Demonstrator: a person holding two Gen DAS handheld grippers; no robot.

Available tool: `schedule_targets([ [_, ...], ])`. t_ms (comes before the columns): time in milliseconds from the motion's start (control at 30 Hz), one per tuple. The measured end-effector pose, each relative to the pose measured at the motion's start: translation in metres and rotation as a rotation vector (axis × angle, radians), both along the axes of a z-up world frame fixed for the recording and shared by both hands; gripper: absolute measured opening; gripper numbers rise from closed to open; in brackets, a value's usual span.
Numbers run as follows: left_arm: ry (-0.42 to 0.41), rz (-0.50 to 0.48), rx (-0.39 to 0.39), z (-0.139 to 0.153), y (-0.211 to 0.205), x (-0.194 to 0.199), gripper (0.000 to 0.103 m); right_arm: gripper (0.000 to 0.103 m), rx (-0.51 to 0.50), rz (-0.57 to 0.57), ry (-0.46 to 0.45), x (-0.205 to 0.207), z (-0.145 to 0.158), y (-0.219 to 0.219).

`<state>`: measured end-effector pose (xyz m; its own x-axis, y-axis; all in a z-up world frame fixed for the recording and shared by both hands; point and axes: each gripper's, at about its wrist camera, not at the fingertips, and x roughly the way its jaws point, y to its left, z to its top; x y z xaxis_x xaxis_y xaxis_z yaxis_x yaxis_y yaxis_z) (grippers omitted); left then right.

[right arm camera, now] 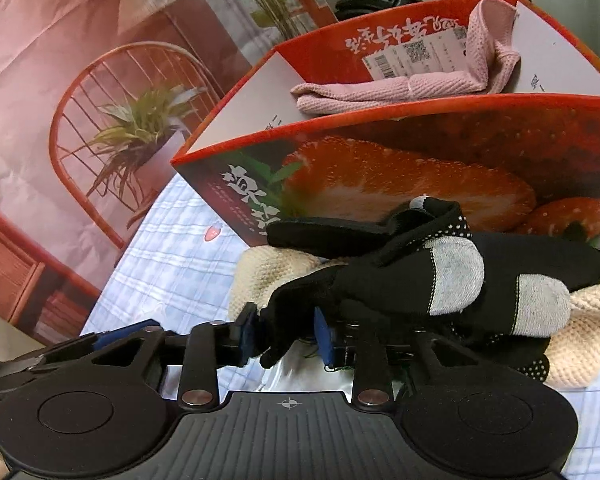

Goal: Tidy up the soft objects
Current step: 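Close the left gripper on the black gloves while the right grips them too, then lift the black gloves into the red box and open both grippers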

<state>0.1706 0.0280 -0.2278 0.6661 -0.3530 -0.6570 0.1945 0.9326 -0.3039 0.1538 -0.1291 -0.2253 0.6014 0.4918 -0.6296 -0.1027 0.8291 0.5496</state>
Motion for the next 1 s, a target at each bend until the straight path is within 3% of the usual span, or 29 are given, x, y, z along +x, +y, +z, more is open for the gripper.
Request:
schedule_targets([
  [200, -0.009, -0.095, -0.001, -0.002, -0.022, 0.008, 0.061, 0.042, -0.052, -0.076, -0.102, -0.031, 0.017, -0.022],
  [400, -0.004, -0.177, 0.033, -0.01, -0.048, 0.023, 0.061, 0.043, -0.2, -0.187, -0.205, -0.052, 0.028, -0.046],
  [533, -0.002, -0.187, 0.015, -0.015, -0.058, 0.034, 0.061, 0.052, -0.274, -0.216, -0.206, -0.047, 0.022, -0.055],
  [667, -0.007, -0.212, 0.018, -0.019, -0.065, 0.037, 0.038, 0.052, -0.262, -0.188, -0.188, -0.043, 0.013, -0.051],
  [733, -0.004, -0.208, 0.013, -0.022, -0.063, 0.036, 0.034, 0.052, -0.254, -0.153, -0.192, -0.043, 0.011, -0.043],
  [1000, 0.009, -0.193, -0.02, -0.033, -0.056, 0.037, 0.032, 0.052, -0.267, -0.11, -0.166, -0.03, 0.001, -0.025],
])
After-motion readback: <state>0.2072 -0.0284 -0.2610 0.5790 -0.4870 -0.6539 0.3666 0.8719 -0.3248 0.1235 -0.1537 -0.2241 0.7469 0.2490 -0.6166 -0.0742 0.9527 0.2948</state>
